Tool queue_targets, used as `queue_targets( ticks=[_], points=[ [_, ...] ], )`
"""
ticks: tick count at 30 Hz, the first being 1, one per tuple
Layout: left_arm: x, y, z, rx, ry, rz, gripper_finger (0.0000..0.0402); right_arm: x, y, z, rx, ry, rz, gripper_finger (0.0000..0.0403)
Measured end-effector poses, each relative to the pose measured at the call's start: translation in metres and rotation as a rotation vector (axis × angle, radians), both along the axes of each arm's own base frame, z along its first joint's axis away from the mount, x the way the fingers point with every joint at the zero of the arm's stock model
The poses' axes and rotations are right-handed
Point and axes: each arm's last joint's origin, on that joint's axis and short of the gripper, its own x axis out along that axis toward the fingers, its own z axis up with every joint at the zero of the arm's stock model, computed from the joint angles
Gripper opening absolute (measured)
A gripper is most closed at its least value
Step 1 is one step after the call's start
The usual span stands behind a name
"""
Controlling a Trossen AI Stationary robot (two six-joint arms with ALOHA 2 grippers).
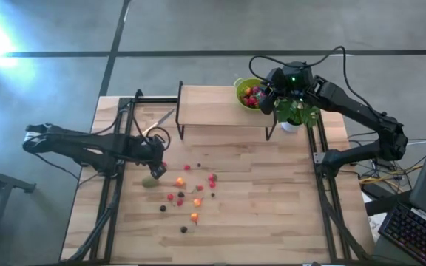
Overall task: Build produce basket
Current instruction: Put the strawberry into the green basket
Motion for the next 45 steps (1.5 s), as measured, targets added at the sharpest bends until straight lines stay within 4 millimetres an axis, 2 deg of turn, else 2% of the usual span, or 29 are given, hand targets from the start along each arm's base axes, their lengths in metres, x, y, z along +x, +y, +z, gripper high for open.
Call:
queue_targets(
  ticks=[6,14,23,32,45],
  points=[
    [0.006,0.001,-0.008,0.03,0.051,0.031,0.0181,0.0,0.0,0.0,0.0,0.0,0.0,0.0056],
    [0.02,0.0,-0.029,0.025,0.172,0.059,0.0181,0.0,0.0,0.0,0.0,0.0,0.0,0.0044],
    [0.028,-0.004,-0.045,-0.098,0.258,0.102,0.0181,0.0,0.0,0.0,0.002,0.003,0.0,0.0068],
    [0.033,-0.004,-0.049,-0.095,0.248,0.114,0.0181,0.0,0.0,0.0,0.005,0.002,-0.002,0.0096],
    [0.042,-0.005,-0.072,-0.072,0.358,0.101,0.0181,-0.001,0.0,-0.001,0.013,0.011,-0.003,0.0122]
  ],
)
